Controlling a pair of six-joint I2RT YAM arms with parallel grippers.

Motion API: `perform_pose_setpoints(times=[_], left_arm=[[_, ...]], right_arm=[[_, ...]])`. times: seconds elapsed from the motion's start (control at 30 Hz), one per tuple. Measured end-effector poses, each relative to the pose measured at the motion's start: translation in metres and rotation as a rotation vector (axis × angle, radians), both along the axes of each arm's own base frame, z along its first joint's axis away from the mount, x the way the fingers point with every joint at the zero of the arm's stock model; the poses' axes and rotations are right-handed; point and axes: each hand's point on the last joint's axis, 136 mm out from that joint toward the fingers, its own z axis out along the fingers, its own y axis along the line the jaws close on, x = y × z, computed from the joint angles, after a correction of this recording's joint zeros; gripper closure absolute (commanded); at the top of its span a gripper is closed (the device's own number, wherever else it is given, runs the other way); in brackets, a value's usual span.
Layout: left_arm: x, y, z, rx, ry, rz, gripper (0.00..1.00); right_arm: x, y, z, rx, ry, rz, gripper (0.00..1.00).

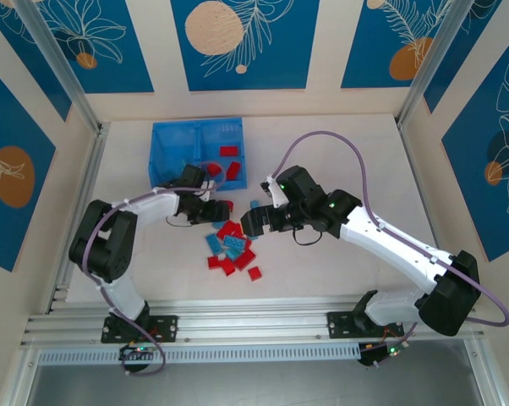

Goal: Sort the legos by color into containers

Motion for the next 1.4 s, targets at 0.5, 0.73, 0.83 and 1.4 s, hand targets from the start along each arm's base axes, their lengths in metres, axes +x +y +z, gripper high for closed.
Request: perform_pose_setpoints(times=[0.5, 0.73, 0.83, 1.4], left_arm=[[0.006, 0.005, -0.005, 0.057, -0.023, 0.026, 0.68], [0.001, 0.028, 0.014, 0.197, -0.116, 0.044, 0.67], [0.002, 0.033, 0.038, 0.196, -0.176, 0.063, 0.67], [0.114, 0.120, 0.199, 0.299, -0.588, 0.375, 0.65]], right_arm=[[0.009, 0.010, 0.011, 0.018, -0.006, -0.011, 0.02], [0.008, 0.015, 0.010, 0.015, 0.001, -0.007, 0.02], [0.009, 0.016, 0.012, 0.019, -0.002, -0.008, 0.02], [0.006, 0.019, 0.013, 0.021, 0.003, -0.011, 0.02]])
